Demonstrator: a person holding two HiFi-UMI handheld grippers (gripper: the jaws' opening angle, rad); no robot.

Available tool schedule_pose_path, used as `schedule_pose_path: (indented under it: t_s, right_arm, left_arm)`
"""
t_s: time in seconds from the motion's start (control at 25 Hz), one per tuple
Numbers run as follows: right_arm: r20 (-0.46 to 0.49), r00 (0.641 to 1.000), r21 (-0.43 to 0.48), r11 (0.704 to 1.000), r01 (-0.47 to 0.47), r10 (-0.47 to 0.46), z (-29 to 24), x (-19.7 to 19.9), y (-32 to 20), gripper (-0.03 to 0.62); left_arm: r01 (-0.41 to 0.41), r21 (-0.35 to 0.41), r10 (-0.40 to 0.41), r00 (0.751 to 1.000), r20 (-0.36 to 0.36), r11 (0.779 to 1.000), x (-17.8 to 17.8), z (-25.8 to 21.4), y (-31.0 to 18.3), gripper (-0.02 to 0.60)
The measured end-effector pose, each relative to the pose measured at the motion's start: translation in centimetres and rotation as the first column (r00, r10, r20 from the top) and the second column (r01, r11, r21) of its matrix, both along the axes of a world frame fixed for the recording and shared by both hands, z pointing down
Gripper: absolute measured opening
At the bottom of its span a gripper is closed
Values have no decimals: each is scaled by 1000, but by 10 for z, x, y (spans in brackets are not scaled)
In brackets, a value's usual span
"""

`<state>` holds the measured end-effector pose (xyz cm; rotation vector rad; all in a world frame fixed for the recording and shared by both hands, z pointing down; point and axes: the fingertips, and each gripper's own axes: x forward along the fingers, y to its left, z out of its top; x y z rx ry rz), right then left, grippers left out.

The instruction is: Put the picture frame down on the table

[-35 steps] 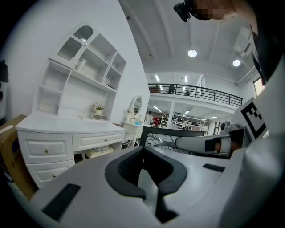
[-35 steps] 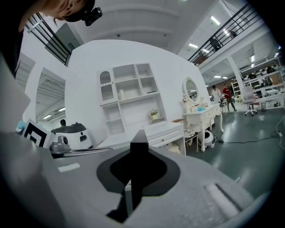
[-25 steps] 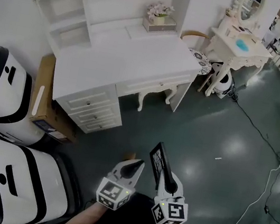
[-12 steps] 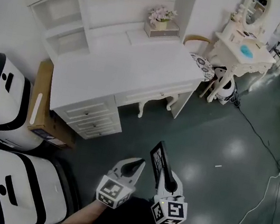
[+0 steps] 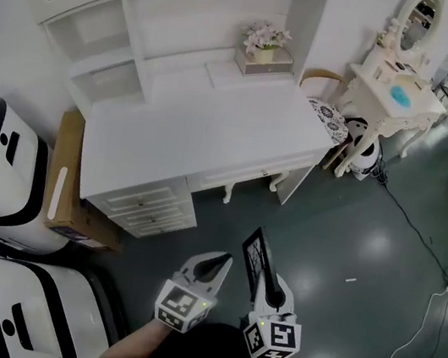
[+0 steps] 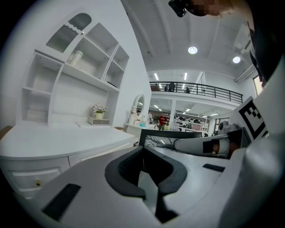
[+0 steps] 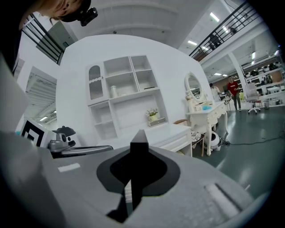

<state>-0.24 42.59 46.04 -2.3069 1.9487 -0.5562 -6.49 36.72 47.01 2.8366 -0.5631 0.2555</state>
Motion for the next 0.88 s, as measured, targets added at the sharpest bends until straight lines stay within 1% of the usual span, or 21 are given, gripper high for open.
schedule_pose_path:
  t_s: [0.44,0.68,0.88]
  right_arm:
    - [2,1000,-12,1000,-8,8,2,7,-71,14]
    - [-3,1000,-8,1000,-30,30,2,12,-103,14]
    - [-6,999,-12,999,-53,52,6,17,-120,14]
  left_arm:
    - [16,-10,-16,1000,4,1000,-1,4,-76,12]
    - [-6,-2,6,1000,-2,1000,7,1,-109,12]
    - [-29,-4,29,1000,-1,1000,14,4,-128,12]
